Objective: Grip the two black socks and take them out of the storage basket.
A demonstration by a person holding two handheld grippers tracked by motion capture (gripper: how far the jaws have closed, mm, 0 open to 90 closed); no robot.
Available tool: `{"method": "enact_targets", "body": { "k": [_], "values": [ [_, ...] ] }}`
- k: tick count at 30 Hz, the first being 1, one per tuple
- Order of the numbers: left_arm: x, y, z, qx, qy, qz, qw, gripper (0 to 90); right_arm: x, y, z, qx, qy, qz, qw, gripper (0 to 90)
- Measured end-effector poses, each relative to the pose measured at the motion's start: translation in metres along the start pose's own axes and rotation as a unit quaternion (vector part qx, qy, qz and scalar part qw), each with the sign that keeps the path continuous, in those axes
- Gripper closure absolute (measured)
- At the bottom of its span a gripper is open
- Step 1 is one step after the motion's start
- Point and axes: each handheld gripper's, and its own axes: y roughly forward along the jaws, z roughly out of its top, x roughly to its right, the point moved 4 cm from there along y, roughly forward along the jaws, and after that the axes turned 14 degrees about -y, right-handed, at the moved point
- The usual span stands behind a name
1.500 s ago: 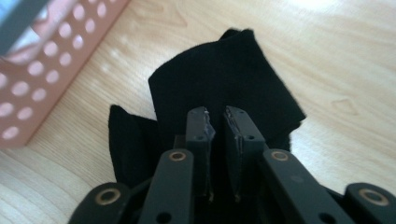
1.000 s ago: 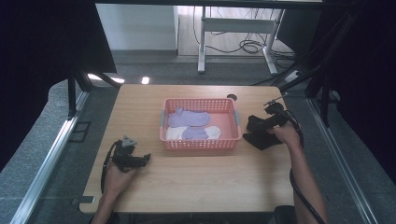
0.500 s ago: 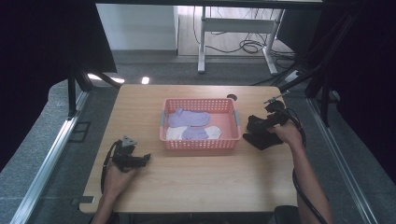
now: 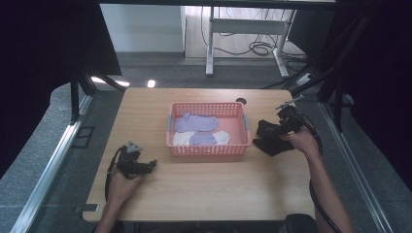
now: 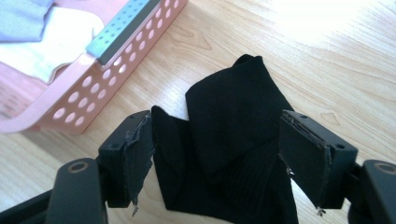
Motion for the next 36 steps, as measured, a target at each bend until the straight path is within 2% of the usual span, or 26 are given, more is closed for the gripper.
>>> {"method": "enact_targets", "body": {
  "k": [14, 17, 28, 36],
  "values": [
    [0.000, 0.000, 0.000, 0.000, 0.000, 0.000, 1.0000, 12.9, -0.016, -0.016, -0.006, 0.001, -0.011, 0.001, 0.9999, 18.2],
    [0.000, 0.000, 0.000, 0.000, 0.000, 0.000, 1.0000, 12.9, -0.022, -0.019, -0.007, 0.003, -0.017, 0.002, 0.9999, 15.3],
    [0.000, 0.000, 0.000, 0.000, 0.000, 0.000, 1.0000, 12.9, -0.045, -0.027, -0.008, 0.014, -0.037, 0.004, 0.9992, 13.9],
    [0.000, 0.000, 0.000, 0.000, 0.000, 0.000, 1.0000, 12.9, -0.064, -0.028, -0.008, 0.035, -0.052, 0.013, 0.9980, 13.8]
  ]
}}
